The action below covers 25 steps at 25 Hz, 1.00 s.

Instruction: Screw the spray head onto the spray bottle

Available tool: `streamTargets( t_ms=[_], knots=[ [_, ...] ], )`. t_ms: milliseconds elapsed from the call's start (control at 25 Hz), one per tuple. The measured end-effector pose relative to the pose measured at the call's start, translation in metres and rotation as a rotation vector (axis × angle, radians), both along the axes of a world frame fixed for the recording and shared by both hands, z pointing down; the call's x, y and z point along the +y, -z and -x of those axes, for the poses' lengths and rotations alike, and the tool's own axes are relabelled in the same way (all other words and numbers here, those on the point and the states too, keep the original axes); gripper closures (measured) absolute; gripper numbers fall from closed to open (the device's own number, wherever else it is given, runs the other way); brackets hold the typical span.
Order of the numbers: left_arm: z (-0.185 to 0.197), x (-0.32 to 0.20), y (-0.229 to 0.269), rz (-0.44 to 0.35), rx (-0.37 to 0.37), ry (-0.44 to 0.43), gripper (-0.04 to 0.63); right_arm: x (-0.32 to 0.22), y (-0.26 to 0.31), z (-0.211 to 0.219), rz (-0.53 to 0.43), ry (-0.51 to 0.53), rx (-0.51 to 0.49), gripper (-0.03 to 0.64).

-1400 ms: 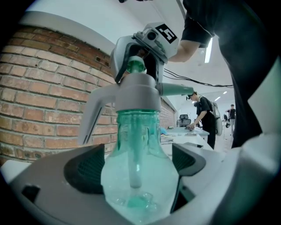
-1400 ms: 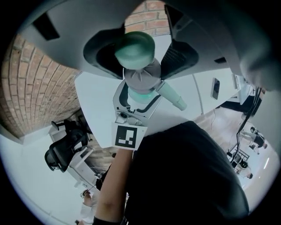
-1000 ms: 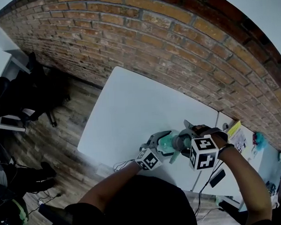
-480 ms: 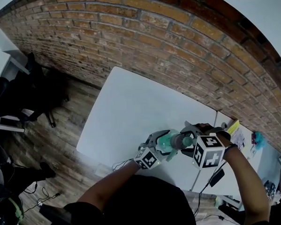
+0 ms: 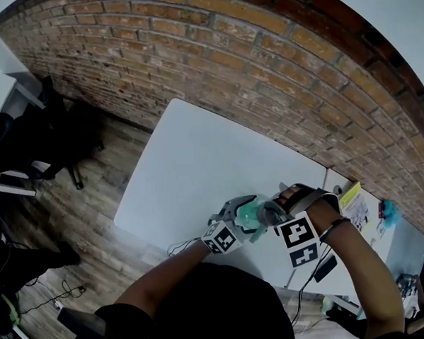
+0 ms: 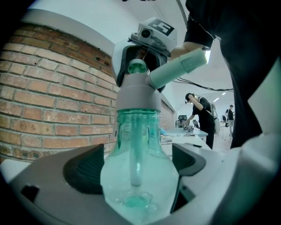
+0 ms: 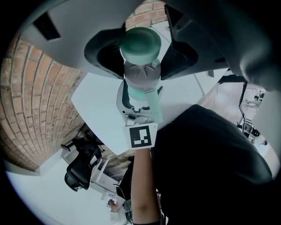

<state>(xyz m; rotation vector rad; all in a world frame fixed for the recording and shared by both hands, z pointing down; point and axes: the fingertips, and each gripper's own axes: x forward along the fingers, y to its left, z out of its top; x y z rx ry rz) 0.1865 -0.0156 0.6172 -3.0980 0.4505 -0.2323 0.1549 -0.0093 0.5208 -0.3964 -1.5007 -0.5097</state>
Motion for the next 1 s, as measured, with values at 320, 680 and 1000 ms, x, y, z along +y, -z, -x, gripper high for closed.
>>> streamTargets(
  t_ms=[320,680,1000],
  knots=[
    [-0.002,0.001,0.0,0.005,0.002,-0.003,0.115,-0.001,0.0,0.001,0.132,-0.355,-0.097,0.356],
    [-0.001,0.0,0.001,0.005,0.002,0.002,0.115,-0.012,0.003,0.003,0.195,-0.802,-0.245,0.356],
    [0.0,0.0,0.0,0.015,-0.01,-0.001,0.115,-0.008,0.003,0.003,0.146,-0.716,-0.245,0.356]
  ],
)
